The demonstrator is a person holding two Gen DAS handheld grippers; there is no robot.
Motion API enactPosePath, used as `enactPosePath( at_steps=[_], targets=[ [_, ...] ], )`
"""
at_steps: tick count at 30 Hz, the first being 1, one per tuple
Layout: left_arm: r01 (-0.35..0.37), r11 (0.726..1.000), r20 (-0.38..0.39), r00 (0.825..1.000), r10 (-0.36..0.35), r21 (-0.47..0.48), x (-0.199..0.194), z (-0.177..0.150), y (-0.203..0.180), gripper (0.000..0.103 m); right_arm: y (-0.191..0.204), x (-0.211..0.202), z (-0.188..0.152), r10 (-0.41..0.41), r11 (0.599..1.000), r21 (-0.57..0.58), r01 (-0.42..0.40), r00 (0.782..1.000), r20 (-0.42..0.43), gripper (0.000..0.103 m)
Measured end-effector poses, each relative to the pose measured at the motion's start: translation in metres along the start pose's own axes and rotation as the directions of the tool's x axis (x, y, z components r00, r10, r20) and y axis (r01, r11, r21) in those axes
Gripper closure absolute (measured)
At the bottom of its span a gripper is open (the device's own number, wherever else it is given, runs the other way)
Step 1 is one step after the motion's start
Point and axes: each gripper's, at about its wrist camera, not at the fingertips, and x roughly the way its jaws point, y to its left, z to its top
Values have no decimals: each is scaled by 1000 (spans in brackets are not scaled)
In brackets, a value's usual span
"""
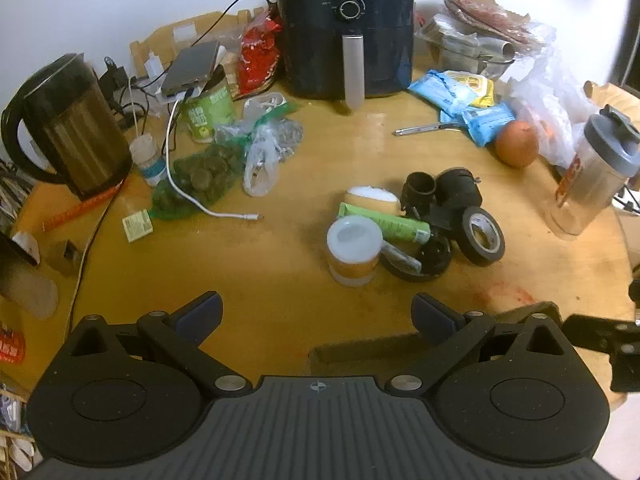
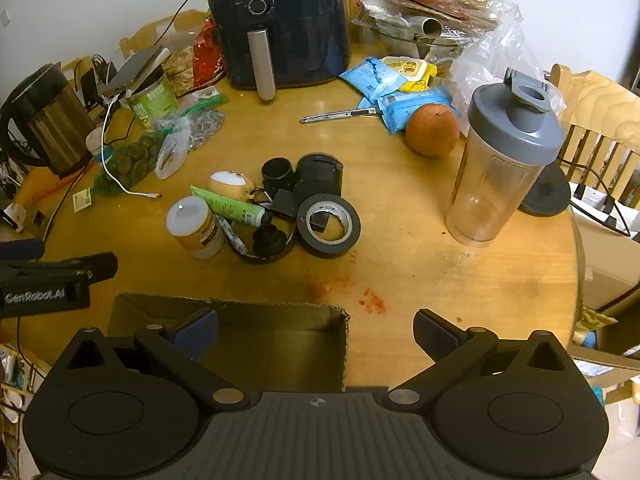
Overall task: Organize objects
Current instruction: 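Lower the left gripper onto the white plastic jar and close it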
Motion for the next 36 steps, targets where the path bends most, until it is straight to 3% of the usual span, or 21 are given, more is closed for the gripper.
enactPosePath(
  at_steps=[6, 14, 18, 22, 24, 25, 28, 30, 32, 34, 36],
  targets=[
    [29, 999, 25, 999, -30, 42, 18, 13, -3, 0, -1, 6, 5, 6, 1000, 28, -5, 1000, -18, 0],
    [106, 980, 8, 994, -109, 166, 61, 26, -11, 0, -3, 8, 18, -48, 996, 70, 48, 999, -12, 0],
    [137, 963, -29, 991, -134, 231, 85, 30, -17, 1, -6, 14, 22, -87, 990, 111, 90, 996, -32, 0],
    [178, 958, -86, 983, -163, 226, 110, 35, -14, 1, -11, 12, 24, -108, 980, 162, 111, 994, -29, 0],
    [204, 955, -94, 978, -188, 213, 117, 37, -12, 7, -13, 11, 25, -117, 976, 181, 119, 993, -26, 0],
    [212, 954, -101, 976, -195, 210, 122, 38, -12, 17, -13, 9, 25, -119, 975, 187, 120, 993, -20, 0],
    [222, 953, -128, 972, -199, 208, 135, 41, -13, 21, -16, 6, 25, -124, 970, 210, 123, 992, -6, 0],
    [219, 952, -132, 972, -194, 214, 141, 41, -14, 28, -19, 5, 25, -121, 967, 227, 117, 993, 4, 0],
    [222, 950, -139, 971, -195, 219, 146, 42, -15, 44, -22, 4, 25, -121, 962, 247, 115, 993, 11, 0],
    [205, 953, -134, 975, -179, 222, 148, 42, -15, 50, -24, 4, 25, -130, 958, 260, 123, 992, 7, 0],
    [216, 953, -133, 973, -191, 214, 148, 42, -12, 50, -26, 5, 25, -144, 954, 267, 139, 990, 0, 0]
  ],
)
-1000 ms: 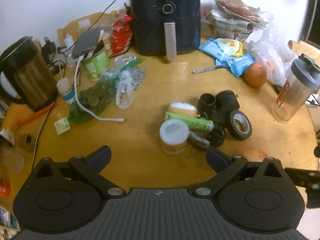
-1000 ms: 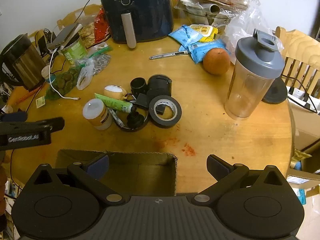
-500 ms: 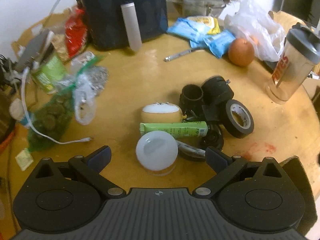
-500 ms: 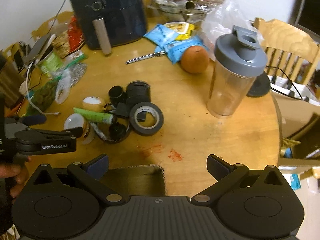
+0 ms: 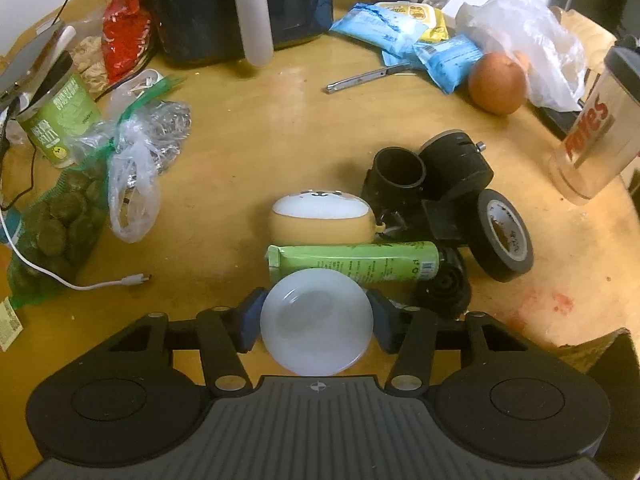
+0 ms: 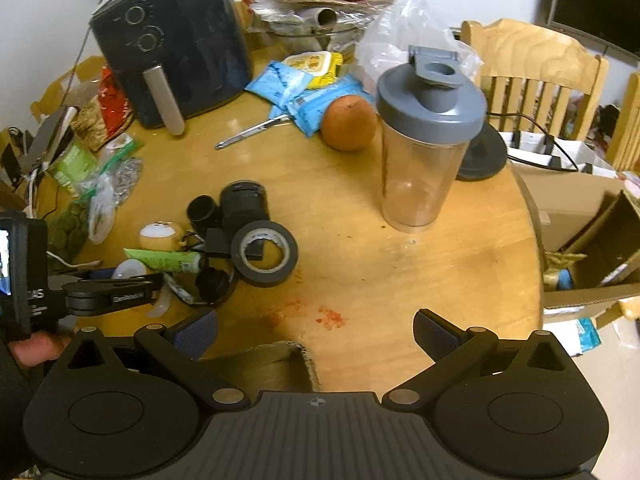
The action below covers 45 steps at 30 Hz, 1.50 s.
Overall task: Organize objects
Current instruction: 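Lower the left gripper onto the white plastic jar and close it, then lift the white jar with the left gripper off the table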
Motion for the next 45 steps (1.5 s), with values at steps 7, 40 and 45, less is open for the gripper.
enactPosePath(
  at_steps=[7, 40, 45],
  targets=[
    [0, 1000, -1, 1000, 0, -19, -5, -3, 4, 51, -10, 6, -2, -2, 999, 33, 3, 1000, -13, 0],
    [26, 987, 136, 991, -5, -156, -123, -43, 12, 51, -5, 19, 15, 108, 972, -218, -88, 991, 83, 0],
    [48, 983, 146, 989, -22, -178, -137, -55, 11, 51, -10, 29, 19, 152, 959, -255, -125, 984, 89, 0]
  ],
)
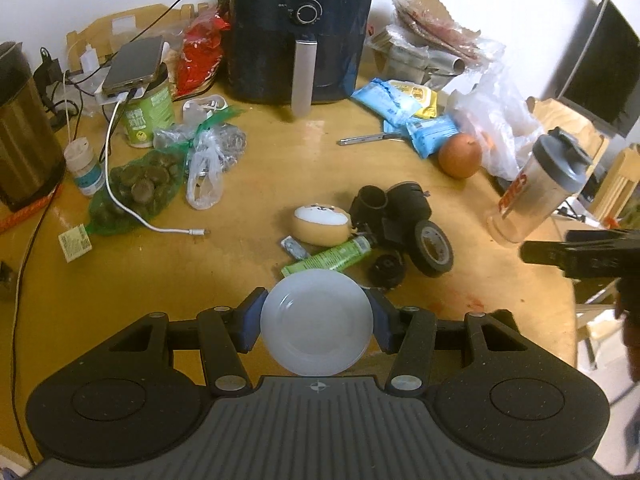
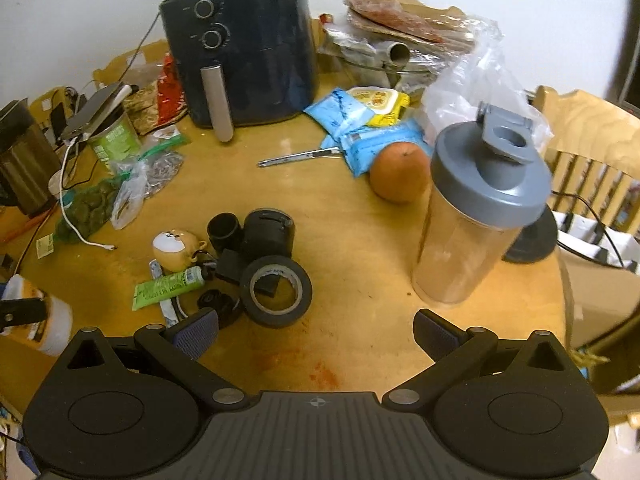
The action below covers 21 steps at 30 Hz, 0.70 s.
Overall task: Organize objects
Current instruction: 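Lift the white jar with the left gripper off the table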
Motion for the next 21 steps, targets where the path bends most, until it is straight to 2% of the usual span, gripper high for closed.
enactPosePath(
  at_steps=[10, 18, 21],
  targets=[
    [23, 998, 0, 1000, -23, -59, -18, -14, 4, 51, 0, 39, 2, 76, 993, -86, -78, 997, -19, 0],
    [18, 994, -12, 1000, -20, -107, -22, -24, 13, 51, 10, 80, 10, 168, 981, -89, -173, 984, -60, 1],
    [13, 993, -15, 1000, -15, -121, -23, -27, 17, 51, 13, 98, 14, 187, 978, -76, -194, 979, -83, 6]
  ],
)
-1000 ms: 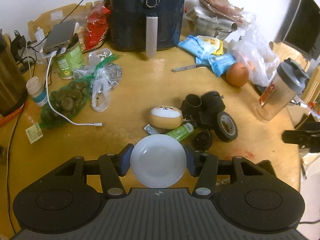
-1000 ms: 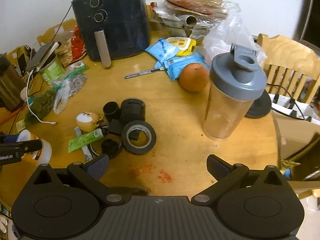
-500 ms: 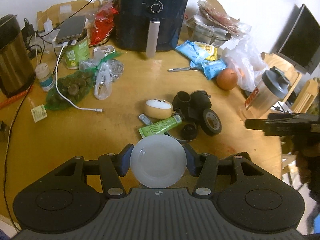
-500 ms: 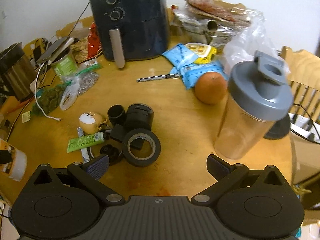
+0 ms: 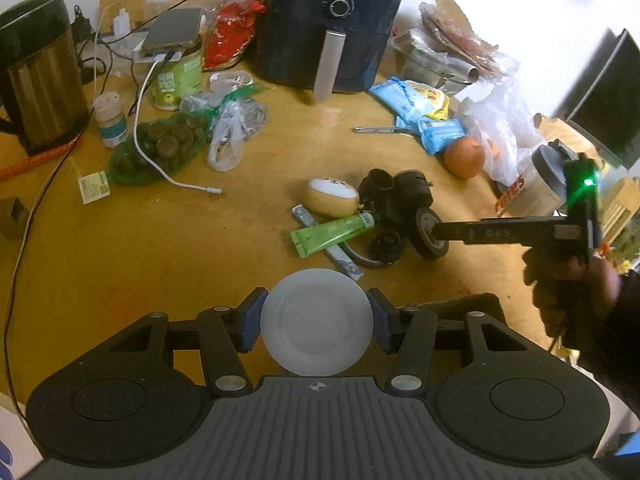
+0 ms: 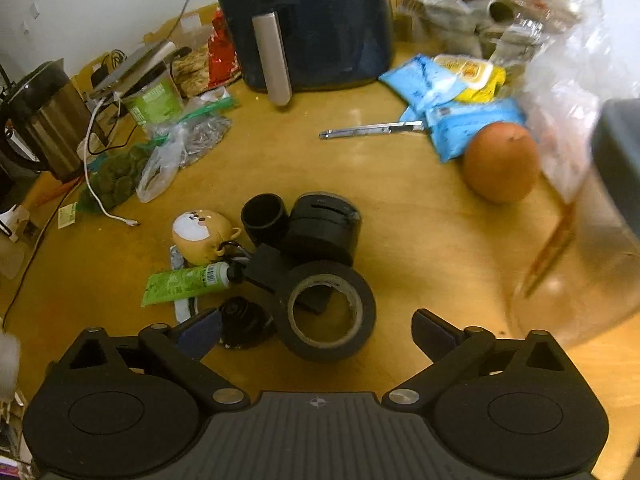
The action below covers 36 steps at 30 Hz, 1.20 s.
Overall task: Organize objects
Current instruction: 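Lift the white jar with the left gripper off the table, then grasp the black electrical tape roll with the right gripper while the left holds the jar, then carry the tape roll into the cardboard box and release while the left gripper drops the jar there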
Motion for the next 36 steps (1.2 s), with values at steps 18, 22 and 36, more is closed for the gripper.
enactPosePath(
  at_steps=[18, 22, 36],
  targets=[
    [-30, 998, 1, 1000, 30, -58, -10, -8, 16, 51, -23, 53, 2, 57, 987, 153, -43, 994, -88, 28],
    [-29, 998, 2, 1000, 29, -51, -10, -8, 15, 51, -25, 48, 2, 52, 986, 161, -38, 995, -87, 28],
    [3, 1000, -2, 1000, -3, -7, -7, -6, 2, 51, -30, -5, -12, 64, 980, 190, -59, 998, -21, 28]
  ],
)
